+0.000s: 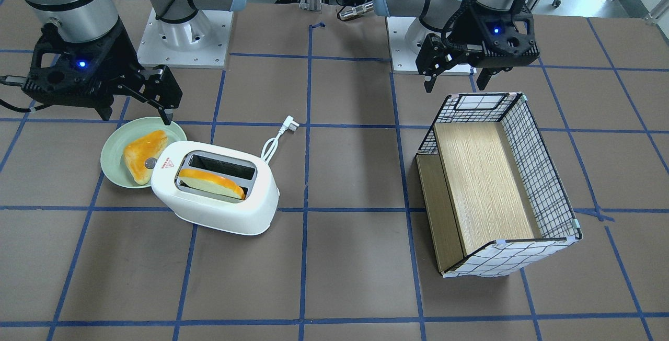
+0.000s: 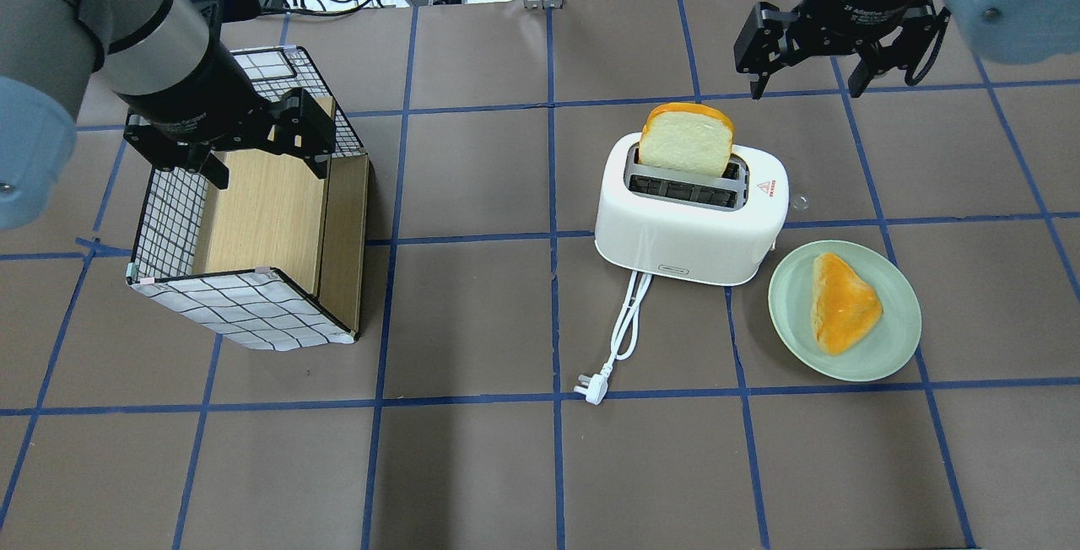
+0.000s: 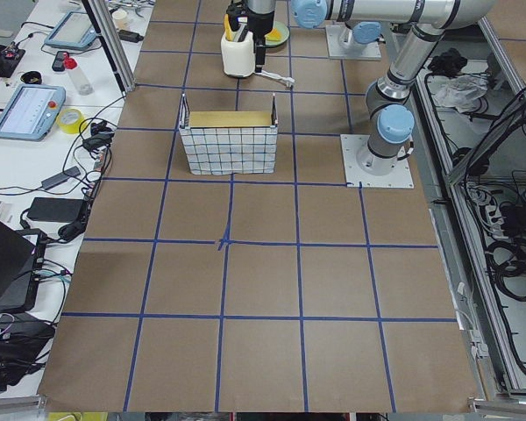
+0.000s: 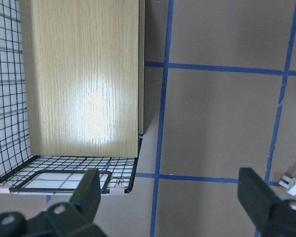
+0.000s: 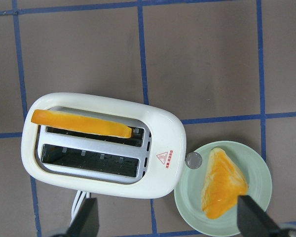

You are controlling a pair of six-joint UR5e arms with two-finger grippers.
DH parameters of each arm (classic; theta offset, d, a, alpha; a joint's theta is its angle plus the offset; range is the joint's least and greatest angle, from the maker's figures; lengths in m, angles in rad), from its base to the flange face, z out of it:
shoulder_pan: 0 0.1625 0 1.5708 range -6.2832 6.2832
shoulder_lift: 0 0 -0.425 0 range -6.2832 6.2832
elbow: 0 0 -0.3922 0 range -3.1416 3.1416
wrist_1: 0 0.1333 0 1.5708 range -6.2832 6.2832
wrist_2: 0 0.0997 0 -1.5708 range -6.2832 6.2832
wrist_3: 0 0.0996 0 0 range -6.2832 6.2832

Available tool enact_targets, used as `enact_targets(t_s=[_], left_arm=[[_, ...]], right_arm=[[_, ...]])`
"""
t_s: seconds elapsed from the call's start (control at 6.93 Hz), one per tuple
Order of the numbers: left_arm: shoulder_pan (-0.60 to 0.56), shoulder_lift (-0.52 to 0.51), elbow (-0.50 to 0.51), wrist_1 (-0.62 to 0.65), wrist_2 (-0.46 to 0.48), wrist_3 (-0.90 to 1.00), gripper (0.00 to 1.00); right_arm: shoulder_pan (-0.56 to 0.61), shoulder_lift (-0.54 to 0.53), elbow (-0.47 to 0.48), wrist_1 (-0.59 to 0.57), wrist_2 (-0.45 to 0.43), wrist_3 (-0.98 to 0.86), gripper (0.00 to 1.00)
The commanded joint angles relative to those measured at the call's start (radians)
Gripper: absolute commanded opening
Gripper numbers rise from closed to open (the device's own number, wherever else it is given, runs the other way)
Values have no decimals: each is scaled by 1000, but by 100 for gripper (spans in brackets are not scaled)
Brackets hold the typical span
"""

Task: Press toaster with right arm

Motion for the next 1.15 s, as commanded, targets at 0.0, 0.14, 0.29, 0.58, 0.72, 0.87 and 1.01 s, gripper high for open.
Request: enact_targets(t_s=[0.0, 0.14, 0.29, 0.58, 0.72, 0.87, 1.01], left_arm=[[0, 0, 0, 0, 0, 0, 100], [0, 0, 0, 0, -2, 0, 100], [0, 0, 0, 0, 0, 0, 100], [0, 0, 0, 0, 0, 0, 100], [0, 0, 0, 0, 0, 0, 100], [0, 0, 0, 0, 0, 0, 100], [0, 0, 0, 0, 0, 0, 100]], right_arm=[[1, 0, 0, -1, 14, -15, 100], [1, 1, 0, -1, 15, -17, 100], [1, 4, 0, 1, 36, -18, 100], [0, 4, 0, -2, 38, -18, 100], [0, 3, 0, -2, 28, -17, 100], [0, 3, 0, -2, 27, -15, 100], [0, 3, 0, -2, 27, -15, 100]])
